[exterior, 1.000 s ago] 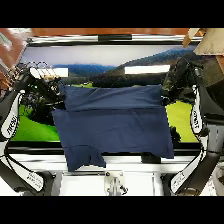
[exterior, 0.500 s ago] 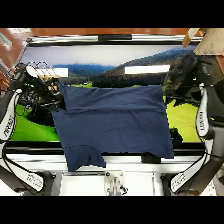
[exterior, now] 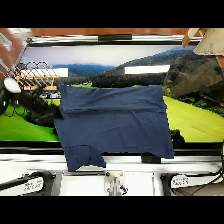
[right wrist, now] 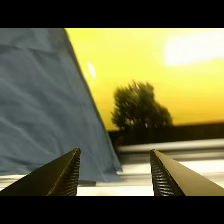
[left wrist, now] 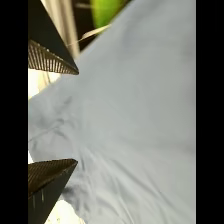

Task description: Fold the shirts.

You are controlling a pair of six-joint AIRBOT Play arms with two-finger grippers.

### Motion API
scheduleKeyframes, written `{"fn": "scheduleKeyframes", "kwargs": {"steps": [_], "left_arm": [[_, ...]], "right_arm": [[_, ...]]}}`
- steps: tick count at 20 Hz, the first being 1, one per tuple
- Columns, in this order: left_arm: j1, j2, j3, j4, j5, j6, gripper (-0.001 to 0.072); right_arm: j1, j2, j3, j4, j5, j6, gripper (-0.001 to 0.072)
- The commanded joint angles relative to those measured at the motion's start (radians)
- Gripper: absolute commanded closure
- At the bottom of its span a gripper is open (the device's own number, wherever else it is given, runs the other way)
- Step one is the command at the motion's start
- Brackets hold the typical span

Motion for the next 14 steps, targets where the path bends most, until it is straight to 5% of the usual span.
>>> {"fn": "scheduleKeyframes", "kwargs": {"steps": [1, 8, 14], "left_arm": [[0.034, 0.196, -0.348, -0.032, 0.108, 0.047, 0.0102], [0.041, 0.294, -0.669, -0.084, 0.186, 0.138, 0.0102], [-0.002, 0.291, -0.668, -0.103, 0.217, 0.149, 0.0102]], "right_arm": [[-0.066, 0.049, -0.093, 0.021, 0.042, -0.007, 0.0163], [-0.04, 0.049, -0.114, 0.055, 0.13, -0.016, 0.0163], [-0.04, 0.049, -0.114, 0.054, 0.114, -0.015, 0.0163]]}}
